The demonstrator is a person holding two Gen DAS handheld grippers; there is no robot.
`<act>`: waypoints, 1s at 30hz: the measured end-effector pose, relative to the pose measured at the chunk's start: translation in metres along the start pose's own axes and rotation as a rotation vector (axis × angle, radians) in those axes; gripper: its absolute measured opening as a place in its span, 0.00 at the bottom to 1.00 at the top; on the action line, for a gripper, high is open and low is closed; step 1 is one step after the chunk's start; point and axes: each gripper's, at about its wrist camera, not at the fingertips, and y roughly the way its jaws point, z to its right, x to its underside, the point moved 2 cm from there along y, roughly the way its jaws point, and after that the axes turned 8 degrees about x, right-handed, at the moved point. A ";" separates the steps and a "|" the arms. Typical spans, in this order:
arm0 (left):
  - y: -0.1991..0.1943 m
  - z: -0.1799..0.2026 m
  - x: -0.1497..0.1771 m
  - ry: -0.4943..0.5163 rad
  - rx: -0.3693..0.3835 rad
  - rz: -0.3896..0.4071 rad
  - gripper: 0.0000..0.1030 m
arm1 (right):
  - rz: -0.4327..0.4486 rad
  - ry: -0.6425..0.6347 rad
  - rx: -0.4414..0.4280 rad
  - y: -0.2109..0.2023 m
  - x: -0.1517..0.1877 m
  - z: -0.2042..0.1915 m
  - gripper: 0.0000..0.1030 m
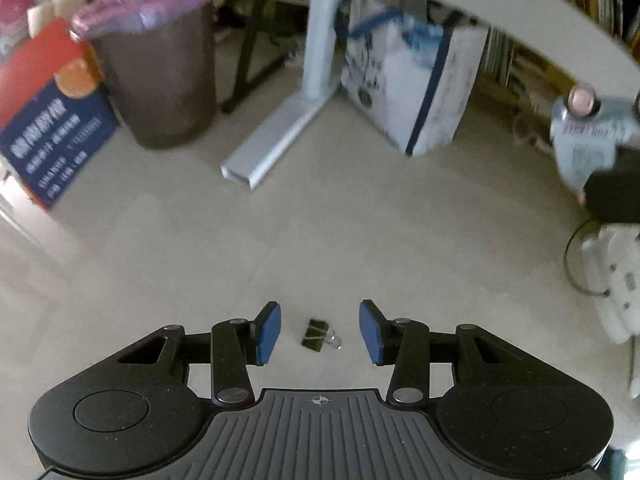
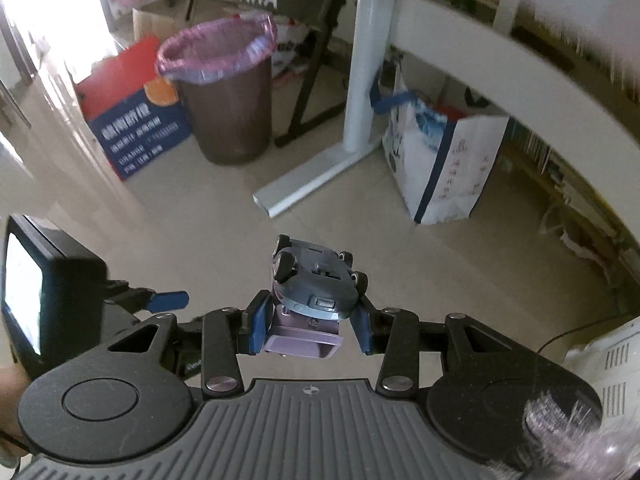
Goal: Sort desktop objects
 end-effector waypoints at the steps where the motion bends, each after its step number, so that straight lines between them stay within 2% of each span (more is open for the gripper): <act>1: 0.013 0.000 0.004 0.010 -0.002 -0.006 0.41 | -0.006 -0.002 0.002 0.009 0.003 0.000 0.38; 9: 0.125 -0.002 0.043 0.070 -0.085 -0.075 0.40 | -0.048 -0.006 0.010 0.074 0.034 0.007 0.38; 14: 0.168 0.011 0.055 0.154 -0.120 -0.103 0.39 | -0.079 -0.022 0.009 0.094 0.046 0.015 0.38; 17: 0.184 0.015 0.060 0.197 -0.144 -0.114 0.38 | -0.089 -0.021 0.015 0.101 0.049 0.022 0.38; 18: 0.187 0.015 0.062 0.205 -0.150 -0.120 0.33 | -0.090 -0.021 0.017 0.103 0.049 0.024 0.38; 20: 0.194 0.014 0.064 0.219 -0.165 -0.131 0.30 | -0.090 -0.020 0.019 0.106 0.048 0.029 0.38; 22: 0.200 0.014 0.064 0.238 -0.182 -0.134 0.20 | -0.087 -0.018 0.020 0.107 0.047 0.031 0.38; 23: 0.203 0.015 0.064 0.253 -0.191 -0.139 0.10 | -0.086 -0.019 0.020 0.107 0.047 0.032 0.38; 25: 0.203 0.016 0.063 0.281 -0.216 -0.121 0.01 | -0.085 -0.019 0.023 0.108 0.047 0.034 0.38; 30: 0.176 0.008 0.052 0.218 -0.186 -0.082 0.00 | -0.101 0.001 0.029 0.102 0.046 0.036 0.38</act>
